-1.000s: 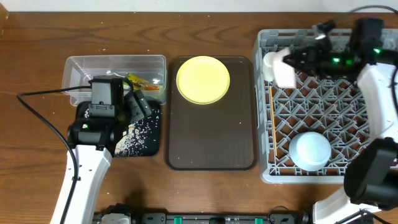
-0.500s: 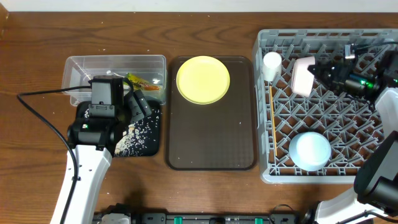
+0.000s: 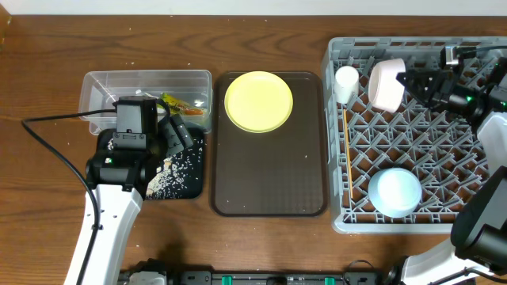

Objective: Sort waste into correct bins and load items into the dishwasher rack
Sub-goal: 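Lift the white bowl and carry it right into the rack, then lower the bowl on its side into the rack and open the gripper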

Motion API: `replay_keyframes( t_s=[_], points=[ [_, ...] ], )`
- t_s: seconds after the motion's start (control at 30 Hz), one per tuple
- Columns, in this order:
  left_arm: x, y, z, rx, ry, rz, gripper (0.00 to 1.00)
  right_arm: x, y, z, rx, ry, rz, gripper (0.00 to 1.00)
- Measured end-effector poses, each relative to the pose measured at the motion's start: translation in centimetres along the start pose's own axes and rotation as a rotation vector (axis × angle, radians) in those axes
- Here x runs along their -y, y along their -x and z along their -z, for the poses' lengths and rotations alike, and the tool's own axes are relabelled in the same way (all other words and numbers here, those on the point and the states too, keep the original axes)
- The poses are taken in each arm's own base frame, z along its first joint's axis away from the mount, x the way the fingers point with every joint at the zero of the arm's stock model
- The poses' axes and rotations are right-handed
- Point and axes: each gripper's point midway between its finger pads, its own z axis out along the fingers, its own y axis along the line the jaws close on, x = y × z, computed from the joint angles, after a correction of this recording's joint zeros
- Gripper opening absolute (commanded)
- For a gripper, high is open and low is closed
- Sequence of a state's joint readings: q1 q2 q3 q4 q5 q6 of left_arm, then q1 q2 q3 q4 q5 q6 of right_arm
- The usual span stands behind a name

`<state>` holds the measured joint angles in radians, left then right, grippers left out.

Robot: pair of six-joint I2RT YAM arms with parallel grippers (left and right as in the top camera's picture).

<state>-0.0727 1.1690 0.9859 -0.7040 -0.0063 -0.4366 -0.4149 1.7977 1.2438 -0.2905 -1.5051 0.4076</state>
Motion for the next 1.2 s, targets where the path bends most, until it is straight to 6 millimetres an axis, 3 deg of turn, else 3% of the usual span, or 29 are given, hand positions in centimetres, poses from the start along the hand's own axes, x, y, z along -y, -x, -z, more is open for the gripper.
replay_keyframes(
  t_s=[0.27, 0.6, 1.03, 1.2],
  points=[
    [0.0, 0.0, 0.0, 0.0, 0.0, 0.0, 0.9, 0.3, -0.7, -1.9, -0.035, -0.021, 0.052, 0.01],
    [0.0, 0.0, 0.0, 0.0, 0.0, 0.0, 0.9, 3.5, -1.7, -1.9, -0.007, -0.125, 0.016, 0.01],
    [0.0, 0.0, 0.0, 0.0, -0.001, 0.0, 0.9, 3.2, -0.5, -1.8, 0.024, -0.115, -0.001, 0.01],
    [0.0, 0.0, 0.0, 0.0, -0.001, 0.0, 0.9, 3.4, -0.9, -1.9, 0.018, -0.116, -0.046, 0.01]
  ],
)
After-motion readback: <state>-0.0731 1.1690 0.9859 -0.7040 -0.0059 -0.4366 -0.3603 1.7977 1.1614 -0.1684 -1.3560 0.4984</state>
